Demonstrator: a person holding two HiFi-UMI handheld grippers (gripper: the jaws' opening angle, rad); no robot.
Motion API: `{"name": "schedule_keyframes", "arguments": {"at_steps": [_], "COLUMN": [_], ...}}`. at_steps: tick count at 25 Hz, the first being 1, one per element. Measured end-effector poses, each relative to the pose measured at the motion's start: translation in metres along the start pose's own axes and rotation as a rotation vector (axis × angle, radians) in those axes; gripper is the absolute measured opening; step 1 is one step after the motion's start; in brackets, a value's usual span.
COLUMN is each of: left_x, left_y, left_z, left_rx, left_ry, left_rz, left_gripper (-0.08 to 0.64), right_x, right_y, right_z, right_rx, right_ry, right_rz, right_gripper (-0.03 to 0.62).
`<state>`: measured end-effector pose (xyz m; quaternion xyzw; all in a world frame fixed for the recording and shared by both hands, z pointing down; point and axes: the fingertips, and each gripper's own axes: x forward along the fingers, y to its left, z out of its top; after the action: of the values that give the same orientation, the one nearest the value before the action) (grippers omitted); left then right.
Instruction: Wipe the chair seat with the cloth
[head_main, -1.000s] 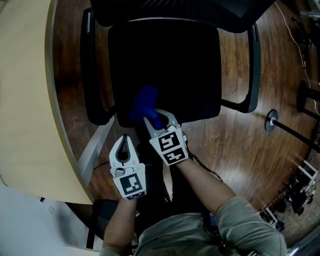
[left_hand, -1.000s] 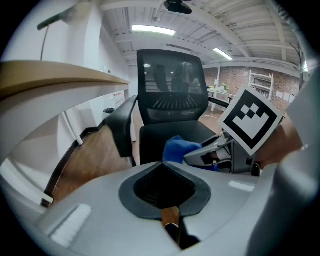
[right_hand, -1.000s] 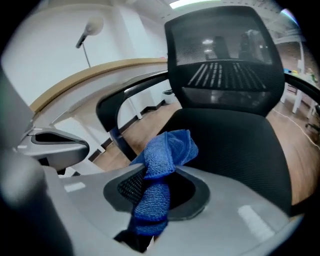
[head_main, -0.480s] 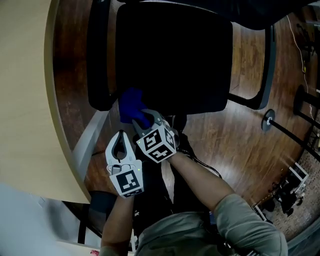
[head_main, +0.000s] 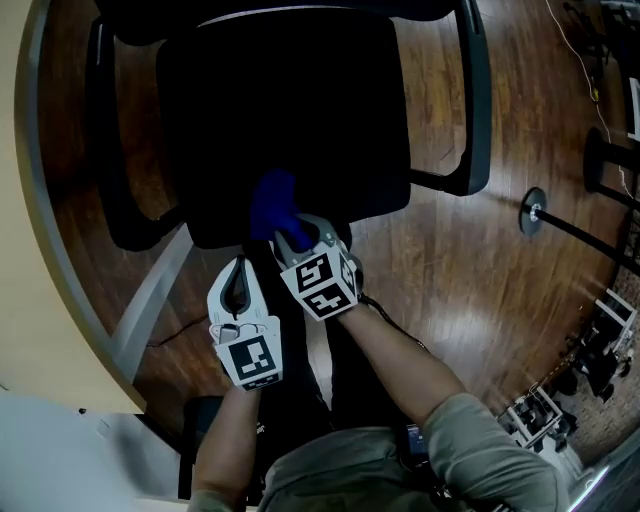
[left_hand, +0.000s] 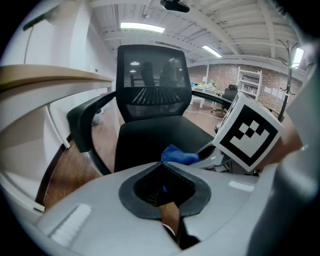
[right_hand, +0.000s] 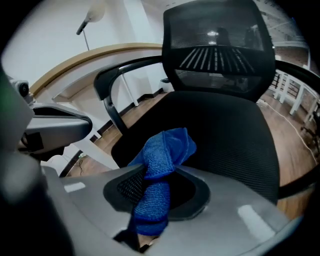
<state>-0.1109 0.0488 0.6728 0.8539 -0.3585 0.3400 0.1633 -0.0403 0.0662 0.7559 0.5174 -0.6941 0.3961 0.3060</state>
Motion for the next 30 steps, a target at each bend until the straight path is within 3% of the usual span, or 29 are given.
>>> {"name": "schedule_keyframes", "arguments": {"at_steps": [8,14,23,26,30], "left_x": [0.023,0.04,0.053,0.05,0.039], "left_y": [-0.096,-0.157,-0.218,-0.221,-0.203], "left_z": [0.035,0.053,0.061,0.064,0.072], "left_rx": [0.107,0.155,0.191,0.204,0.163], "left_ry": [-0.017,-0.016,-0.006,0.01,-0.006], "left_rz": [-0.14,-0.199,-0.241,-0.244,-0.201], "left_gripper": [0.005,0.005,0.005,0.005,0.005], "right_x": [-0.072,-0.113,-0.118,-0.12,-0.134], "right_y": [-0.121,-0.185,-0.218,-0.217,-0.207], "right_z": [-0.046,-0.081,-0.132,-0.131,-0.115], "right_rx": [0.224,0.335,0.424,0.417,0.385], "right_ry": [-0.032,-0.054,-0.016,-0.01,-0.009], "right_rz": [-0.193,-0.274,-0.274,-0.26,-0.251], "right_gripper": [0.098,0.098,0.097,0.097,0.097]}}
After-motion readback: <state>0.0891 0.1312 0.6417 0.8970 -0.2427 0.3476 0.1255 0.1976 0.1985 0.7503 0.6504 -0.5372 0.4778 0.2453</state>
